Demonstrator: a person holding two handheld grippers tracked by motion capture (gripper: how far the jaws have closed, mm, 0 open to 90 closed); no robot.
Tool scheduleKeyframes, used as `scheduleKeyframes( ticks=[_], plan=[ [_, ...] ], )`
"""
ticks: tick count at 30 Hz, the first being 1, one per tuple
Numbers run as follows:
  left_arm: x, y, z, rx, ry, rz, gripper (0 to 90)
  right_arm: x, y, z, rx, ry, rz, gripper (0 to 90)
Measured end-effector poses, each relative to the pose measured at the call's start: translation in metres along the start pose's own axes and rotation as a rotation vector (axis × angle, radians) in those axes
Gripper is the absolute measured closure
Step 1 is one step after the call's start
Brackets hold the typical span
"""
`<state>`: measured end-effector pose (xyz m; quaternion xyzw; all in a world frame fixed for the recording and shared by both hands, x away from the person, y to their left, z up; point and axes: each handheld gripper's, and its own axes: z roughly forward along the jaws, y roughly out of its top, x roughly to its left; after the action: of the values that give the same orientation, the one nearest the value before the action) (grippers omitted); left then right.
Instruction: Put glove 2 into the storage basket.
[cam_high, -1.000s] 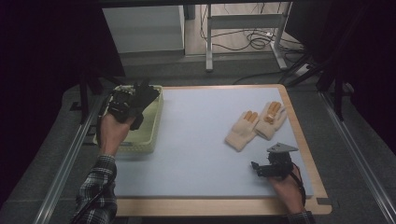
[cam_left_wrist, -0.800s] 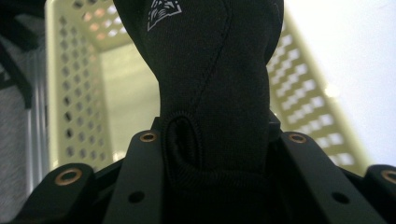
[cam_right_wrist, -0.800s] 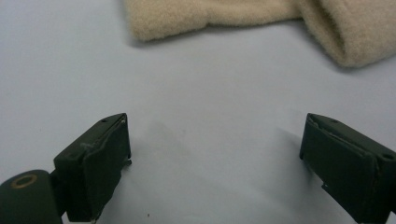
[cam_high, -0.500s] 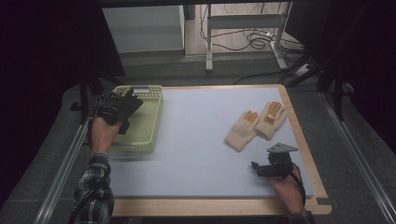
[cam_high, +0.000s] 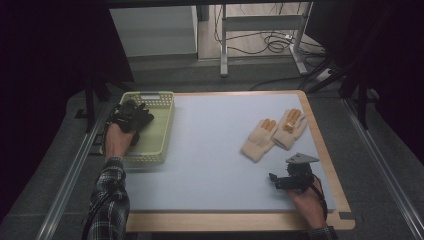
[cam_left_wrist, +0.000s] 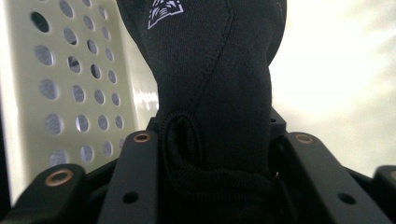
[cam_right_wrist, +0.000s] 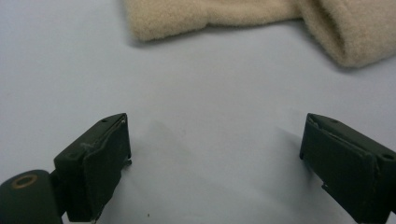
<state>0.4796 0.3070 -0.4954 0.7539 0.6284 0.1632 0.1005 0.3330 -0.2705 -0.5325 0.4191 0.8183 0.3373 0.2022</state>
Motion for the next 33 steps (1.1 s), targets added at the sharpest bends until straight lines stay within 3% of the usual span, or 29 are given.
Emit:
scheduleKeyframes(
  ticks=[3,6,10,12,17,19,23,26,29,30,33],
  plan=[
    [0.000,0.001,0.002,0.009,0.022,0.010,48.2,0.000,0.000,0.000,0.000,0.000,0.000,8.5],
    [-0.003,0.000,0.001,0.011,0.075,0.049,31.9,0.000,0.000,0.000,-0.001,0.000,-0.001,8.5],
    [0.000,-0.001,-0.006,0.001,0.052,0.042,15.6,0.000,0.000,0.000,0.000,0.000,0.000,8.5],
    [0.003,-0.003,-0.010,-0.013,0.019,0.029,11.2,0.000,0.000,0.000,0.000,0.000,-0.001,8.5],
    [0.009,-0.009,-0.017,-0.032,-0.045,0.007,6.4,0.000,0.000,0.000,0.000,0.000,0.000,8.5],
    [0.010,-0.012,-0.017,-0.031,-0.049,0.007,4.6,0.000,0.000,0.000,0.000,-0.001,-0.001,8.5],
    [0.015,-0.017,-0.017,-0.033,-0.098,0.000,3.1,0.000,0.000,0.000,0.000,-0.001,-0.001,8.4],
    [0.017,-0.019,-0.017,-0.031,-0.110,-0.010,3.9,0.000,0.000,0.000,0.000,-0.001,-0.001,8.5],
    [0.017,-0.020,-0.018,-0.034,-0.095,-0.012,6.2,0.000,0.000,0.000,0.000,-0.001,-0.001,8.5],
    [0.016,-0.020,-0.018,-0.033,-0.084,-0.010,10.0,0.000,0.000,0.000,0.000,-0.001,-0.001,8.4],
    [0.013,-0.020,-0.012,0.009,-0.065,0.011,34.4,0.000,0.000,0.000,0.000,-0.001,-0.001,8.4]
  ],
)
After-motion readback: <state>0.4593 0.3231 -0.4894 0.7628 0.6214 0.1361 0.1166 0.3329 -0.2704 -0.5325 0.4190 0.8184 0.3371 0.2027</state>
